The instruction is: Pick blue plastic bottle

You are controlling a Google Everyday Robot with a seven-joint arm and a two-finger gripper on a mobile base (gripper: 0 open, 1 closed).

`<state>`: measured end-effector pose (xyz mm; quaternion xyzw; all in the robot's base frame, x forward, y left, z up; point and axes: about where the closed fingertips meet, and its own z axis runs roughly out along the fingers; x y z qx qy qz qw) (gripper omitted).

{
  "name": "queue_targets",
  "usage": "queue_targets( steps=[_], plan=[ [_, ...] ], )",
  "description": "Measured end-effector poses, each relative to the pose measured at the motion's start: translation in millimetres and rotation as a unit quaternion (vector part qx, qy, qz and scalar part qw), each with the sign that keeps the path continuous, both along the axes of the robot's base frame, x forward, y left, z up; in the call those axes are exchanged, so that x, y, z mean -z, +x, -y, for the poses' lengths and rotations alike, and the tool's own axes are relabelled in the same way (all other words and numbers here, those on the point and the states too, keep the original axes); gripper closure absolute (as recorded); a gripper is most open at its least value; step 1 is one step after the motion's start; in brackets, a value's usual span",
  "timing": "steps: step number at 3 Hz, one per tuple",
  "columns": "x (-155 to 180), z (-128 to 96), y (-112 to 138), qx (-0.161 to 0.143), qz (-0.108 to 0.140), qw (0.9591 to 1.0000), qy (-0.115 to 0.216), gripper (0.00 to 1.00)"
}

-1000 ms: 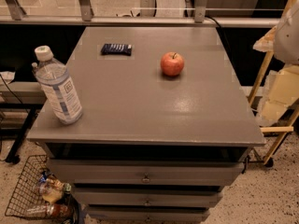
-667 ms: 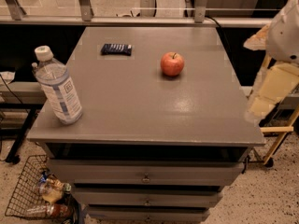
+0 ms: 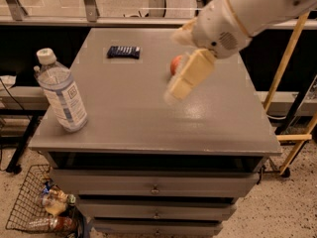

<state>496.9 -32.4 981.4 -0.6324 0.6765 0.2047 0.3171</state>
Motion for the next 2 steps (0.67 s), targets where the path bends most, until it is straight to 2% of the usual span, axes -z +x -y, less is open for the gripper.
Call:
queue_targets(
  steps=[1,2],
  plan=[
    [-4.5,-9.0,-5.6,-0.007,-0.010,0.9998,0.019,0.00],
    [-4.0,-8.3,-5.3,-0.007,-0.008,0.9998,0.016,0.00]
  ],
)
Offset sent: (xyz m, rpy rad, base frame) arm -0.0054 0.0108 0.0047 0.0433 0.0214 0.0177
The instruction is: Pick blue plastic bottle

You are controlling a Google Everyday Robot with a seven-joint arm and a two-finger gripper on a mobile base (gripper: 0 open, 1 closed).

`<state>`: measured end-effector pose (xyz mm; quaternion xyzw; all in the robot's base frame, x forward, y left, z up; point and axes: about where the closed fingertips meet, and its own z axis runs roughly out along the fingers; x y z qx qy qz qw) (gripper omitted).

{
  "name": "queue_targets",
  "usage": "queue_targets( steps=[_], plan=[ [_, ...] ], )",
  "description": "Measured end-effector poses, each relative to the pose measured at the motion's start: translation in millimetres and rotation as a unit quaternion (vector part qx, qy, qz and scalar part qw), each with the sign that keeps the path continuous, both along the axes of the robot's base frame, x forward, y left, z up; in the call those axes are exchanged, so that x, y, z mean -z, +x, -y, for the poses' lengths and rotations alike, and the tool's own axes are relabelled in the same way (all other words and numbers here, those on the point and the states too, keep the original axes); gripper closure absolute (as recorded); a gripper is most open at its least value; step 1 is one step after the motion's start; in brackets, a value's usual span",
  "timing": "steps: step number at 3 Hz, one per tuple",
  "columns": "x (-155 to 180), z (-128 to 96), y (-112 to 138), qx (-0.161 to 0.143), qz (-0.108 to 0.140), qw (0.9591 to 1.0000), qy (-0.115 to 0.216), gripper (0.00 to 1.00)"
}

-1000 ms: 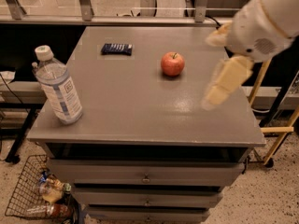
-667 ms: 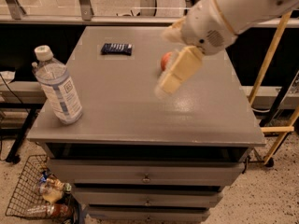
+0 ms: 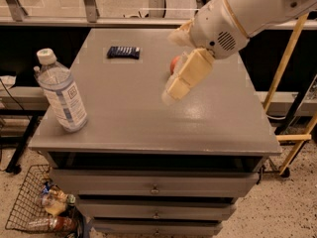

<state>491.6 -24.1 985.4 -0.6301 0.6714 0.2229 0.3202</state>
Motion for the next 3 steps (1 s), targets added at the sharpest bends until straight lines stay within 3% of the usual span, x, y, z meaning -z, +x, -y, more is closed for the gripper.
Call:
queue_targets(
  steps=[1,3],
  plan=[
    [12.3,-30.1,-14.1,-0.027,-0.015,0.9994,0.016,0.00],
    [47.4,-126.9,-40.0,-0.068,-0.040,0.9933,0.084,0.00]
  ],
)
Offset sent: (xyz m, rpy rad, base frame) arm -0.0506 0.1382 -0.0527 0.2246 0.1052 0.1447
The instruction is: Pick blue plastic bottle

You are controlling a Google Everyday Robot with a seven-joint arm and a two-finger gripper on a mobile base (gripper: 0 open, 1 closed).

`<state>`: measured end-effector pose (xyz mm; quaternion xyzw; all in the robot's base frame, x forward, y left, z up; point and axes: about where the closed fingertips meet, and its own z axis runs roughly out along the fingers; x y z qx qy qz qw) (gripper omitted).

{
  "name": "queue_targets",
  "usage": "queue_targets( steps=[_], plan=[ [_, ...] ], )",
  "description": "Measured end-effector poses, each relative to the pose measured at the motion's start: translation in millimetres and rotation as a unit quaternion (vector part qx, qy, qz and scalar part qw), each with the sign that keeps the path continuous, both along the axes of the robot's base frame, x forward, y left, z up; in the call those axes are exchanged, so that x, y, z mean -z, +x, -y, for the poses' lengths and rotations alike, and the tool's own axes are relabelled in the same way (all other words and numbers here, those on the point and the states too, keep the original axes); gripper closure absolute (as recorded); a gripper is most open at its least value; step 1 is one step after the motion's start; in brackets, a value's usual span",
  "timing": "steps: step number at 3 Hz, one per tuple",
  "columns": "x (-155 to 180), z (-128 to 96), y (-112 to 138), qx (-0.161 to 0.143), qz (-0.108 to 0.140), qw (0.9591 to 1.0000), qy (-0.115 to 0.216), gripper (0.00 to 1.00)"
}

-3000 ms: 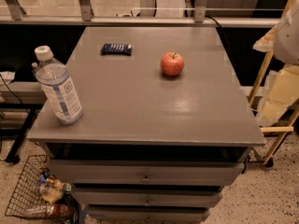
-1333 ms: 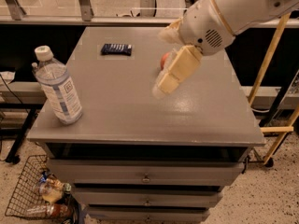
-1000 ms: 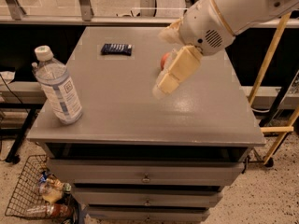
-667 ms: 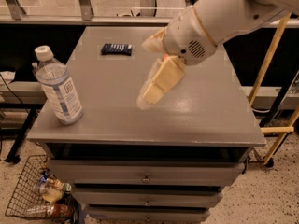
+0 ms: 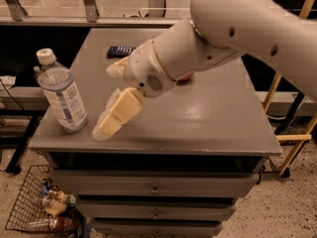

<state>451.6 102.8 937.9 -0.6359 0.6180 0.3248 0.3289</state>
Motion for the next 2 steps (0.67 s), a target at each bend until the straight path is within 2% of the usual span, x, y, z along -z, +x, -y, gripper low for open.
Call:
queue_targets(
  steps=[2],
  plan=[
    [21.3,-49.0,19.8,-0.001,0.013,0.9991,0.041,0.00]
  ],
)
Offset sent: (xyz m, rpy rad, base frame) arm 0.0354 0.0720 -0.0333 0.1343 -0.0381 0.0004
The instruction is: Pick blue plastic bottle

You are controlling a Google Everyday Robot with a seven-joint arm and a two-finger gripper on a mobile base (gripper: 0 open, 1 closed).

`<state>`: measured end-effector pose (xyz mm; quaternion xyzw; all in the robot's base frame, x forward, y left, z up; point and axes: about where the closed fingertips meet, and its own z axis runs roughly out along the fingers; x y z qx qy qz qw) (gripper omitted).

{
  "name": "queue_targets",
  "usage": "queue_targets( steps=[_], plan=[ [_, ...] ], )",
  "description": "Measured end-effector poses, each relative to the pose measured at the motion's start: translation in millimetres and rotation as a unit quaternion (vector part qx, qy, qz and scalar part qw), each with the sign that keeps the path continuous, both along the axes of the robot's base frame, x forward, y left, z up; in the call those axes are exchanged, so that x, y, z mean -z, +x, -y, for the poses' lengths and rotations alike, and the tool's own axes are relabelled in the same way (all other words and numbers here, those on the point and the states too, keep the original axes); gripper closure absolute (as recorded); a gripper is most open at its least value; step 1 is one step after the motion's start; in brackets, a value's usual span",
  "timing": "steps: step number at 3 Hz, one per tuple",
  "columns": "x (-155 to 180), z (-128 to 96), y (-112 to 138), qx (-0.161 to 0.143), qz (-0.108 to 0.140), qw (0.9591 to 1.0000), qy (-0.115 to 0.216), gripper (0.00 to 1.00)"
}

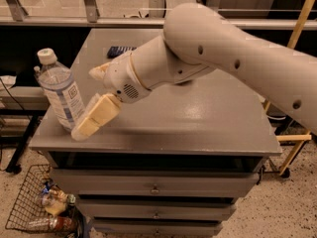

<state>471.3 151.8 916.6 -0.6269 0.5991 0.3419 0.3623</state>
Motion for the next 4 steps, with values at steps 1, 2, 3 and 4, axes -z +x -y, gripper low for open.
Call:
queue_targets(
  steps=[1,2,3,4],
  plan=[
    [0.8,-25.4,4.2,-0.010,0.004,0.9995,0.029,0.00],
    [-1.1,-48.8,7.4,-0.024,0.008,0.9980,0.058,0.00],
    [-2.0,-65.1,10.6,-0.033,0.011,0.9962,0.080,0.19],
    [-6.2,-76.4,11.0,-0.042,0.010,0.9940,0.100,0.42]
  ],
)
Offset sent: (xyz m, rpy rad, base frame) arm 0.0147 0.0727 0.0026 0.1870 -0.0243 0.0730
